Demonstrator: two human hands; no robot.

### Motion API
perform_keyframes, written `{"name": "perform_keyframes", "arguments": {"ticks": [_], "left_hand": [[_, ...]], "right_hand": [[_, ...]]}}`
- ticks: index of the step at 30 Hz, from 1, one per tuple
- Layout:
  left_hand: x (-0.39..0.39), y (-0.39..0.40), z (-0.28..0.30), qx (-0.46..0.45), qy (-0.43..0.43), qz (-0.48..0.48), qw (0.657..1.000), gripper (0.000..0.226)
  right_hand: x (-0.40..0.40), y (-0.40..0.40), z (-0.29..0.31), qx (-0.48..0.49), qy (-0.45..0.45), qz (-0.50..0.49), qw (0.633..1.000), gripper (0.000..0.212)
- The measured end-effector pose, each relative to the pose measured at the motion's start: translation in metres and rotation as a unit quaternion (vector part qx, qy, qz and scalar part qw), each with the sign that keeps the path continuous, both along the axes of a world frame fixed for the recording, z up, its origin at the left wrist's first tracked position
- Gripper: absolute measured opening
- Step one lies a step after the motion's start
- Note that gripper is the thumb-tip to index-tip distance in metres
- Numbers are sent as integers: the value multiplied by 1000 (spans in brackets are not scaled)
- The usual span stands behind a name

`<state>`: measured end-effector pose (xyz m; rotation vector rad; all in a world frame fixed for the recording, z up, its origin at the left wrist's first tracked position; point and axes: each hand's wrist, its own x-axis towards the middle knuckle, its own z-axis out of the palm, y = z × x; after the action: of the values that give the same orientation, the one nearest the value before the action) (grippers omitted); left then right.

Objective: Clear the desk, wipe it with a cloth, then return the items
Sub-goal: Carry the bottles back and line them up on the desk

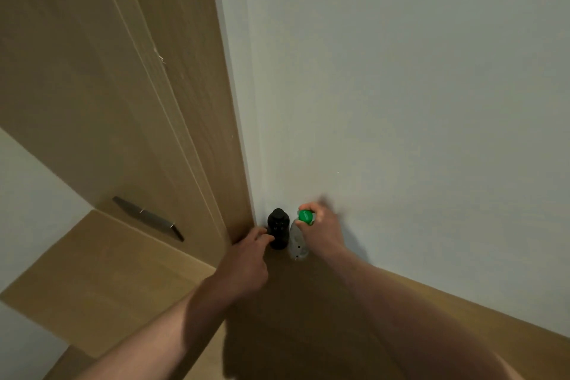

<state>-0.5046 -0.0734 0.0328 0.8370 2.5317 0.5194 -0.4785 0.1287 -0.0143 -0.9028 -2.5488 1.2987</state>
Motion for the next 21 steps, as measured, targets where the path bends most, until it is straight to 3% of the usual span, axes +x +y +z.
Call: {"name": "perform_keyframes", "arguments": {"ticks": [3, 10, 14, 17, 21], "left_hand": [[0, -2, 1, 9, -3, -5, 1000, 65], [1, -9, 5, 43, -10, -10, 999, 67], [8, -18, 8, 71, 4, -15, 997, 61], [23, -29, 3, 72, 6, -36, 997, 58], [52, -40, -17, 54, -7, -90, 994, 60]], "right_hand": [[3, -3, 0, -21, 8, -13, 1000, 28], [19, -3, 6, 53, 47, 20, 997, 45], [54, -13, 41, 40, 13, 29, 999, 51], [106, -30, 54, 82, -8, 45, 996, 55], [191, -52, 56, 93, -93, 34, 991, 64]]}}
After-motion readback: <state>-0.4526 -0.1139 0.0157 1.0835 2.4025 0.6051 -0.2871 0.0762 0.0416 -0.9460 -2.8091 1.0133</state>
